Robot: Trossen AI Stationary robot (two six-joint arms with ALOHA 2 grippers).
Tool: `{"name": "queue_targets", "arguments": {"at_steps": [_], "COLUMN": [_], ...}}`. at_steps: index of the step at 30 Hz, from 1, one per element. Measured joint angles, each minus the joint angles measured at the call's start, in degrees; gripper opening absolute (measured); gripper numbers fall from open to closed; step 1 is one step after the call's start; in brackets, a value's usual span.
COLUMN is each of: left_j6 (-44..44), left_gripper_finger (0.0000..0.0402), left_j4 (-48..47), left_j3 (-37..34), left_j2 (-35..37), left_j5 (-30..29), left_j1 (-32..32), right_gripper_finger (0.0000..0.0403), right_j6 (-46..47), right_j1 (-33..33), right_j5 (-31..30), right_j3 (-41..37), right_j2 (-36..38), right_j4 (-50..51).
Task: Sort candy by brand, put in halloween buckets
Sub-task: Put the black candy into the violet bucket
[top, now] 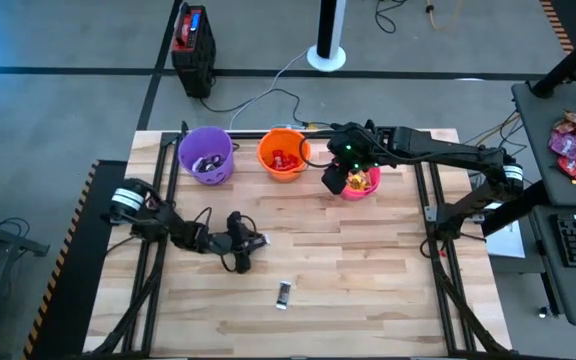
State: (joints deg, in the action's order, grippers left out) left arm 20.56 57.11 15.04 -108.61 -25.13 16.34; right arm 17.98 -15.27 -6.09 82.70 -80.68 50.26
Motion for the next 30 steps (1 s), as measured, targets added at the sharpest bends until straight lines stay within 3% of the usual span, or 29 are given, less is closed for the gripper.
{"name": "queue_targets", "arguments": {"at_steps": [4, 10, 14, 23, 30], "left_j6": [1.2, 4.3, 6.2, 7.6, 10.4], "left_gripper_finger": [0.0068, 0.0061, 0.0005, 0.0004, 0.0002], "left_j4": [4.7, 6.4, 7.1, 5.6, -3.6], "left_j3": [-1.4, -1.8, -2.1, -2.3, -2.2], "left_j2": [-1.2, -0.6, 0.7, 7.5, 16.4], "left_j5": [0.8, 2.1, 4.2, 6.0, 8.1], "left_j1": [-0.1, -0.2, -0.1, -0.1, -0.1], "right_gripper_finger": [0.0185, 0.0185, 0.0185, 0.0185, 0.0185], "right_j6": [-0.1, -1.0, -1.4, -2.4, 1.8], "right_j1": [0.0, 0.0, 0.0, 0.0, 0.0], "right_j5": [0.0, 0.0, 0.0, 0.1, 1.2], "right_j3": [0.0, 0.0, 0.0, 0.0, 0.0], "right_j2": [0.0, 0.0, -0.3, -1.6, -2.6], "right_j4": [0.0, 0.0, 0.0, 0.0, -0.1]}}
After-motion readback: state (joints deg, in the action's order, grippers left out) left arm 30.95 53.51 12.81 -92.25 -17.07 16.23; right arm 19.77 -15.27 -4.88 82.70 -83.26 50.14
